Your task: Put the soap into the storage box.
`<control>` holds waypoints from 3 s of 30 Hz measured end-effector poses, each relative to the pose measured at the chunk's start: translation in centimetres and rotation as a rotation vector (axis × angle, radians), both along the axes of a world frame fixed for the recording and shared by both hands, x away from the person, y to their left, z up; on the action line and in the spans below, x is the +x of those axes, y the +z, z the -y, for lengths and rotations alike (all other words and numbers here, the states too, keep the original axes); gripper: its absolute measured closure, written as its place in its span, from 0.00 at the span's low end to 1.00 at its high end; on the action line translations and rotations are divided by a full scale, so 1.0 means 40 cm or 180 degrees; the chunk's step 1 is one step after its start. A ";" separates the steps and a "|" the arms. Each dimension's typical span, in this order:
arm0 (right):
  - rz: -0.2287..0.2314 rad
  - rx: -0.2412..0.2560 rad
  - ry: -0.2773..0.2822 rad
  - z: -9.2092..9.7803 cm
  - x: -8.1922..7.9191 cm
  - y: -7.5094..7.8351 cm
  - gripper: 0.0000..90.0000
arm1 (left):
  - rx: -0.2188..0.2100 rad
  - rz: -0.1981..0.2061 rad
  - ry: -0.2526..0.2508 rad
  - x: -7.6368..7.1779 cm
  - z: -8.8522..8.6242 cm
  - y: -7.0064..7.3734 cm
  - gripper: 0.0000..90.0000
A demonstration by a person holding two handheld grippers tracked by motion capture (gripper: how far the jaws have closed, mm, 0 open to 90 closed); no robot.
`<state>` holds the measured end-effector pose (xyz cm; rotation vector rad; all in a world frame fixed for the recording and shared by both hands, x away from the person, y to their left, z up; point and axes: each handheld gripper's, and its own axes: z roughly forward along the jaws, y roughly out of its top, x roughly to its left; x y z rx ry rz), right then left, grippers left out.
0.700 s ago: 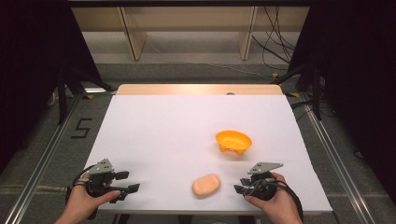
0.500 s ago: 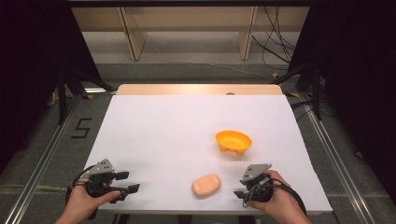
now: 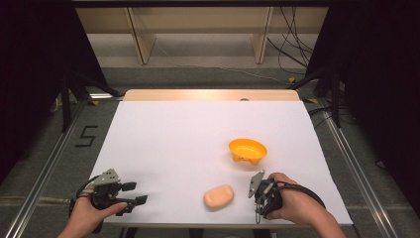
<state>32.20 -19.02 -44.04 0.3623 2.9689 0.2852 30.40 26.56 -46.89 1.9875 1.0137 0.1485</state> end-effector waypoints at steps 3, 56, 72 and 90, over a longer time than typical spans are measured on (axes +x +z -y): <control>-0.0050 -0.0060 0.0116 -0.007 0.005 0.007 0.45 | 0.0024 0.0031 -0.0034 0.001 0.000 0.001 0.31; -0.0121 -0.0156 0.0622 -0.136 0.091 0.031 0.35 | 0.0001 0.0053 -0.0017 -0.002 -0.005 0.005 0.31; -0.0166 -0.0094 0.0714 -0.164 0.103 0.028 0.28 | -0.0026 0.0050 -0.0006 -0.003 -0.005 0.005 0.31; -0.0144 -0.0095 0.0916 -0.217 0.109 0.011 0.27 | -0.0022 0.0050 -0.0013 -0.003 -0.006 0.004 0.31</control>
